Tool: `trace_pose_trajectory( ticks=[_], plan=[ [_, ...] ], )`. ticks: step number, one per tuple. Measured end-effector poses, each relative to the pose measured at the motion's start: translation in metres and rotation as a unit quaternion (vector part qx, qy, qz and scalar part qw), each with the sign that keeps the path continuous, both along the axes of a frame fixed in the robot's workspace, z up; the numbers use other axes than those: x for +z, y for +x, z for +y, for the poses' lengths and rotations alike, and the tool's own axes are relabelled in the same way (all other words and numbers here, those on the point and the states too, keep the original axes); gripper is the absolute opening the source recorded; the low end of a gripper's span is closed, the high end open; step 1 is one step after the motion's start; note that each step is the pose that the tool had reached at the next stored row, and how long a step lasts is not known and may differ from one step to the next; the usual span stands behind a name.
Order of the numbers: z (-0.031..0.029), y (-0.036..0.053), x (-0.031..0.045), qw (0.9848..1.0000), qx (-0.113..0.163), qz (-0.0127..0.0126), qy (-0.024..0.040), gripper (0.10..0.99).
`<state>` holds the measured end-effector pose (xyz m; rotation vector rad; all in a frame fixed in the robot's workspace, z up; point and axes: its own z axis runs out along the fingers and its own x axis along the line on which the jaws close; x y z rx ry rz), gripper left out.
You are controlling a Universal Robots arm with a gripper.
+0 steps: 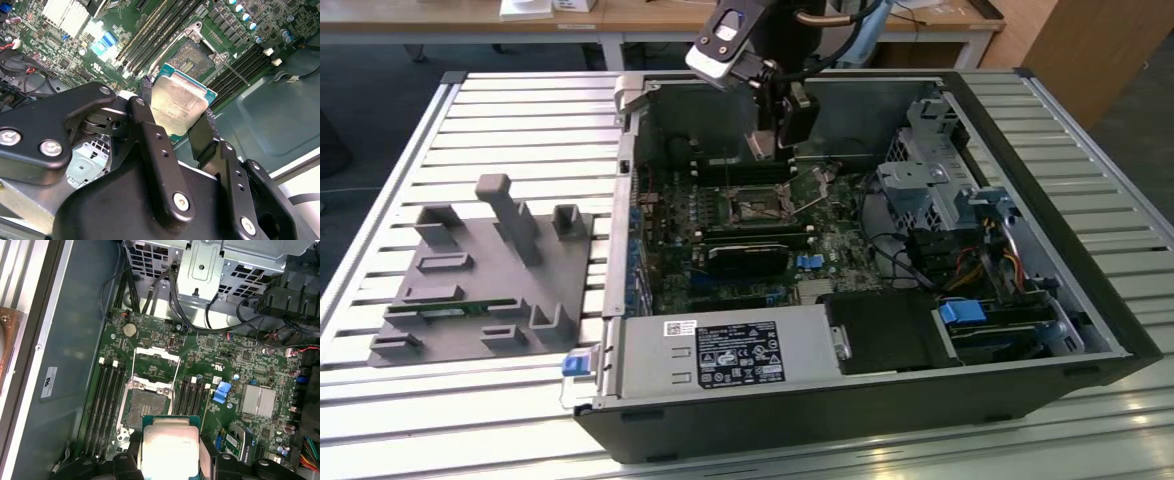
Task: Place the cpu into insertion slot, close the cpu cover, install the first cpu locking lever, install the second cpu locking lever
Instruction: 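Place the cpu into insertion slot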
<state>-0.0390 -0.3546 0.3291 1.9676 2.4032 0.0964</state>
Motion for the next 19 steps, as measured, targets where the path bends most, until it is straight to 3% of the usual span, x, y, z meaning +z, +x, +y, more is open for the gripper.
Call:
trace_pose_trajectory(
  ticks=[19],
  plan=[
    [0.0000,0.0000,-0.0050,1.0000,0.000,0.0000,0.0000,0.541]
  ],
)
